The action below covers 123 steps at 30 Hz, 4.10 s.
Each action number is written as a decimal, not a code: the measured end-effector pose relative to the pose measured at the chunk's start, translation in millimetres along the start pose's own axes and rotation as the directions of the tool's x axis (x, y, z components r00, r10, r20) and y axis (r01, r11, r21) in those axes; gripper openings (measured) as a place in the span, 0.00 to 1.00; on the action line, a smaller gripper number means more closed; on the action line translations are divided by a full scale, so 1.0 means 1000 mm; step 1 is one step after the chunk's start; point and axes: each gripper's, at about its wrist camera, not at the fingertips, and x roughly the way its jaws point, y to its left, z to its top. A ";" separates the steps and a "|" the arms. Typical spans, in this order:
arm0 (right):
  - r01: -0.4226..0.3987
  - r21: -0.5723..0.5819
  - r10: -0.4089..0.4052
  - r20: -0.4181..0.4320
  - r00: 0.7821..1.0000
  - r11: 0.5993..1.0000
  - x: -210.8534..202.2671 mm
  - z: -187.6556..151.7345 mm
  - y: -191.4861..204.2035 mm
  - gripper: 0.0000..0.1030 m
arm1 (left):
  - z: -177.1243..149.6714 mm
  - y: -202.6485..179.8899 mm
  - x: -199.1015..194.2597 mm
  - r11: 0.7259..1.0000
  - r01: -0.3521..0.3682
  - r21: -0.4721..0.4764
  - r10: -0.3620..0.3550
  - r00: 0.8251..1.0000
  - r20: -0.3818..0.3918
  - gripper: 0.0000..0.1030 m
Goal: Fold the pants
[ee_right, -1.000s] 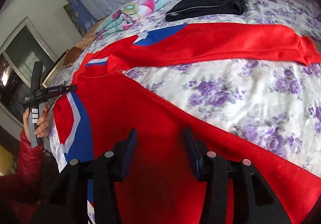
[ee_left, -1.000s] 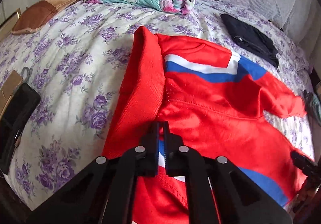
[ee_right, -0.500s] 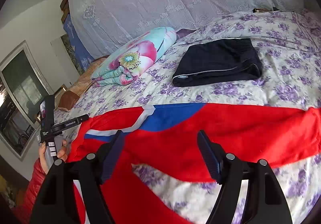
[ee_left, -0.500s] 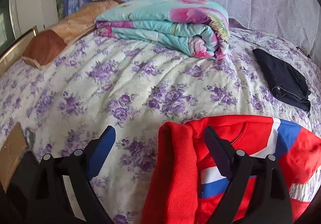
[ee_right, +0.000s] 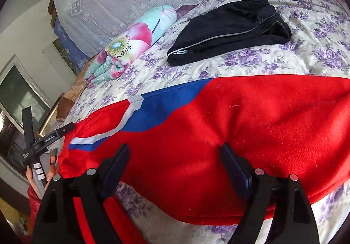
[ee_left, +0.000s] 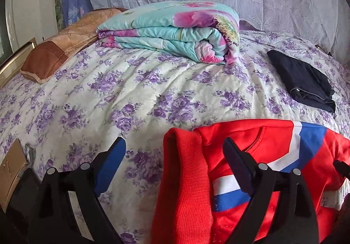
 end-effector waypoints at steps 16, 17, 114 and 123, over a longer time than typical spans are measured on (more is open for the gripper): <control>-0.077 -0.077 0.088 0.155 0.984 0.994 -0.029 0.003 0.021 0.83 | -0.002 -0.008 -0.023 0.999 -0.011 0.041 0.006 0.994 0.110 0.87; -0.071 -0.088 0.085 0.157 0.984 0.994 -0.030 0.004 0.024 0.83 | -0.001 -0.009 -0.023 0.999 -0.001 0.042 -0.004 0.994 0.105 0.87; 0.039 -0.594 -0.038 0.014 0.999 0.804 -0.163 -0.171 0.078 0.04 | -0.037 0.013 -0.130 0.848 0.231 -0.477 -0.323 0.938 -0.121 0.76; 0.049 -0.562 -0.045 0.022 0.999 0.826 -0.176 -0.180 0.062 0.03 | -0.052 0.013 -0.104 0.849 0.165 -0.501 -0.297 0.935 -0.195 0.22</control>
